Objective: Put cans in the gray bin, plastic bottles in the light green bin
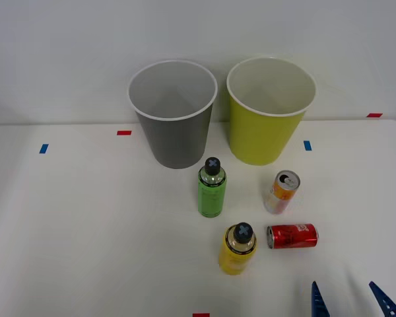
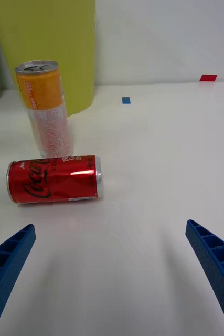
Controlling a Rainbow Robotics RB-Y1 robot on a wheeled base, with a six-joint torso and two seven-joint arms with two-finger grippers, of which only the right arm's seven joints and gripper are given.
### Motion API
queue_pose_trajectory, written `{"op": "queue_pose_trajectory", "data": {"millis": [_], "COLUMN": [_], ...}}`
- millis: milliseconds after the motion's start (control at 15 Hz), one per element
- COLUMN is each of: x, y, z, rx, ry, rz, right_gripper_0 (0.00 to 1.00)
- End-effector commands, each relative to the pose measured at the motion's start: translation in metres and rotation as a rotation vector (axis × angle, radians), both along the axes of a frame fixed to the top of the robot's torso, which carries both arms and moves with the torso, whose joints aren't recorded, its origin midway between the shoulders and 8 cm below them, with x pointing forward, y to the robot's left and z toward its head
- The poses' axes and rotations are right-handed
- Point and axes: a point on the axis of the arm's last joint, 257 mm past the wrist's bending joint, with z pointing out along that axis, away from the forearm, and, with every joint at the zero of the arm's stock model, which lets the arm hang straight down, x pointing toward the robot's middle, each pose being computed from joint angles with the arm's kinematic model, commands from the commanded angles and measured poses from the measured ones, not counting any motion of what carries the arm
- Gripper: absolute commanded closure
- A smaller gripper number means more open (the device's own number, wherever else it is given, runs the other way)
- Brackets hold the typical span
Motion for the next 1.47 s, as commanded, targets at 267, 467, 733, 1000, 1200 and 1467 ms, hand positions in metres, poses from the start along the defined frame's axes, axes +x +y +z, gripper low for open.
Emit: {"op": "queue_pose_trajectory", "data": {"millis": [267, 467, 733, 1000, 1200, 1467], "x": [0.018, 0.02, 0.011, 0.021, 0.034, 0.052], "y": [-0.008, -0.015, -0.013, 0.001, 0.012, 0.025], "z": [0.011, 0.008, 0.017, 0.015, 0.018, 0.023], "rx": [0.082, 0.107, 0.261, 0.495, 0.645, 0.875], "ry": [0.143, 0.221, 0.38, 0.424, 0.423, 0.433], "rz": [-0.116, -0.175, -0.277, -0.34, -0.378, -0.466], "right_gripper_0": [0.0, 0.0, 0.0, 0.0, 0.0, 0.0]}}
